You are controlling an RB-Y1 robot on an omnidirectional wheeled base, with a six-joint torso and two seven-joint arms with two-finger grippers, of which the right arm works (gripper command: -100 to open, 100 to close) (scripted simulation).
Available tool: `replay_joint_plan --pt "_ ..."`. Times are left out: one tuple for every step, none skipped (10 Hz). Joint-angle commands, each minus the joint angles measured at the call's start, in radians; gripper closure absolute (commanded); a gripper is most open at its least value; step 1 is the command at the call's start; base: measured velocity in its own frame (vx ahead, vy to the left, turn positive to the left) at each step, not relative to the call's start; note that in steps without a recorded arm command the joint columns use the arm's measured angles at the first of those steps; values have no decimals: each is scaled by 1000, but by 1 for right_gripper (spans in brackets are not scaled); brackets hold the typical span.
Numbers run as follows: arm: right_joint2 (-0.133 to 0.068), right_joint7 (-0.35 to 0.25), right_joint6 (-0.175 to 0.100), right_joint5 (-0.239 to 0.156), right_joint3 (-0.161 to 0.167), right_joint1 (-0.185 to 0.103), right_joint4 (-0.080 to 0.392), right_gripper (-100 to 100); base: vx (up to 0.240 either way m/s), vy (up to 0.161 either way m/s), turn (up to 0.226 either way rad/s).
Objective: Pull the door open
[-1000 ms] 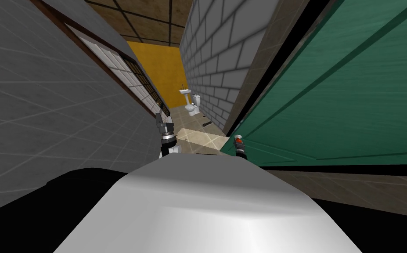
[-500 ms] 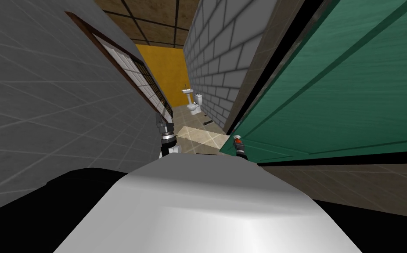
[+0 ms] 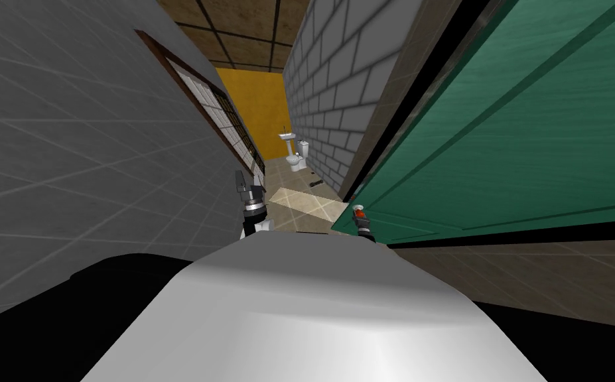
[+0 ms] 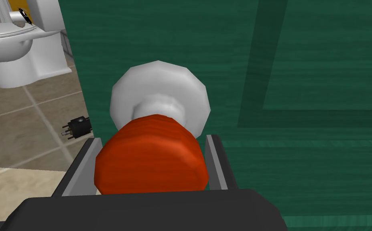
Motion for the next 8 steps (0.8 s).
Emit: replay_joint_plan --pt "-16 -21 -16 9 18 19 -8 100 -189 -12 103" --pt "-25 -33 -26 14 28 26 -10 100 -198 -60 99" --pt "-34 -44 -36 20 38 32 -12 100 -222 -30 109" --pt "-42 -54 -44 24 47 38 -13 100 -200 -8 73" --pt "-51 -65 -53 29 56 45 -15 100 -212 -35 74" --pt "-45 -58 -46 27 51 36 -8 100 -100 -18 23" --pt "-44 -60 -47 28 54 39 -6 100 -143 18 39" --pt "-44 -60 -47 28 54 39 -6 100 -192 3 27"
